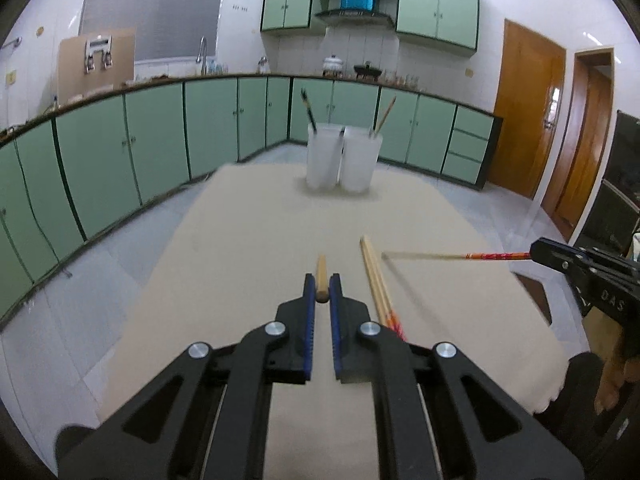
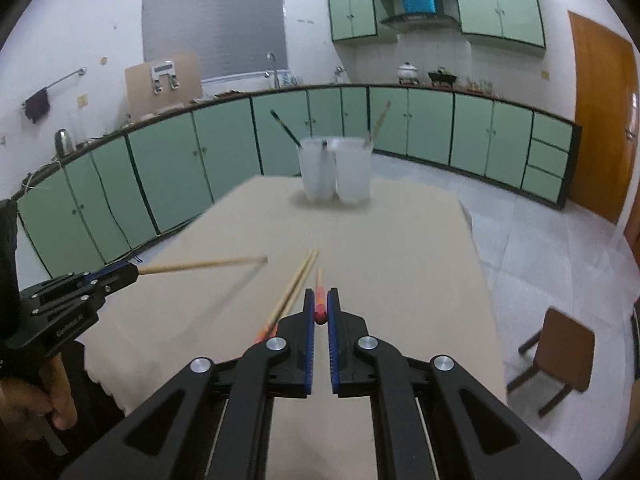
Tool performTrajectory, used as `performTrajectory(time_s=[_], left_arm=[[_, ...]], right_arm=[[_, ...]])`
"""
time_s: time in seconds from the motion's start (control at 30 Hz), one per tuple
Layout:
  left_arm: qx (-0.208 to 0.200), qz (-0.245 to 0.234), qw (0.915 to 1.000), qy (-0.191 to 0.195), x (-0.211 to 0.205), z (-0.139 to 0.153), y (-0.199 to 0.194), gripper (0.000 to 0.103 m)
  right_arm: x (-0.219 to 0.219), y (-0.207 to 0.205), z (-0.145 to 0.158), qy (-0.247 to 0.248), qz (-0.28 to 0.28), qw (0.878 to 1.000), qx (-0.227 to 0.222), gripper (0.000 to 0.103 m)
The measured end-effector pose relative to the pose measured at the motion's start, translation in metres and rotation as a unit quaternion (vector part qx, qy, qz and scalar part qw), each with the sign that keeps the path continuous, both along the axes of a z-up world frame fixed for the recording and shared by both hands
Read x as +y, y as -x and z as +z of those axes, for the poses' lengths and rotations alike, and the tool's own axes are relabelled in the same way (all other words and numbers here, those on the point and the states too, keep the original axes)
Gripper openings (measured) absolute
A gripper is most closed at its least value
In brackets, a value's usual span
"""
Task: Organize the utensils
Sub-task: 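Carry both chopsticks to the white holder and lower them into it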
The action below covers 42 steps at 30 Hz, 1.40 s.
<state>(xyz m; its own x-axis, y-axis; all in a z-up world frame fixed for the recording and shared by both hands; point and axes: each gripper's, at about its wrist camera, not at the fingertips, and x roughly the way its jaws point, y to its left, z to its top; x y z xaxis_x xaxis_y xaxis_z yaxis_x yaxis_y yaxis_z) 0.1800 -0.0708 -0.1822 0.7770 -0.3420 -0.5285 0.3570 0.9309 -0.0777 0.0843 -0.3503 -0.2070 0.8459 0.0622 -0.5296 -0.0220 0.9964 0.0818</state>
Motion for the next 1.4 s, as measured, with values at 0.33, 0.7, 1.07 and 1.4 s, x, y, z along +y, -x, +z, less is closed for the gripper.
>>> performTrajectory(time_s=[0.33, 0.7, 1.07, 1.4], left_arm=[[-0.004, -0.027, 0.9996, -0.008, -0.006, 0.051, -0.029, 0.006], [0.071, -0.057, 0.9958, 0.013, -0.010, 0.076, -0.095, 0.006], [0.056, -0.078, 0.9954, -0.002, -0.021, 0.128, -0.130, 0.006], [0.040, -0.086, 0.9954, -0.013, -0.041, 0.175, -0.167, 0.006]], right_arm=[[-0.004, -0.042, 0.057, 0.015, 0.043, 0.999, 0.010, 0.006], [-0.016, -0.094, 0.079, -0.008, 0.064, 0.997, 0.053, 0.006], [-0.021, -0.122, 0.119, 0.012, 0.076, 0.994, 0.076, 0.006], [-0.031, -0.156, 0.182, 0.042, 0.067, 0.995, 0.060, 0.006]])
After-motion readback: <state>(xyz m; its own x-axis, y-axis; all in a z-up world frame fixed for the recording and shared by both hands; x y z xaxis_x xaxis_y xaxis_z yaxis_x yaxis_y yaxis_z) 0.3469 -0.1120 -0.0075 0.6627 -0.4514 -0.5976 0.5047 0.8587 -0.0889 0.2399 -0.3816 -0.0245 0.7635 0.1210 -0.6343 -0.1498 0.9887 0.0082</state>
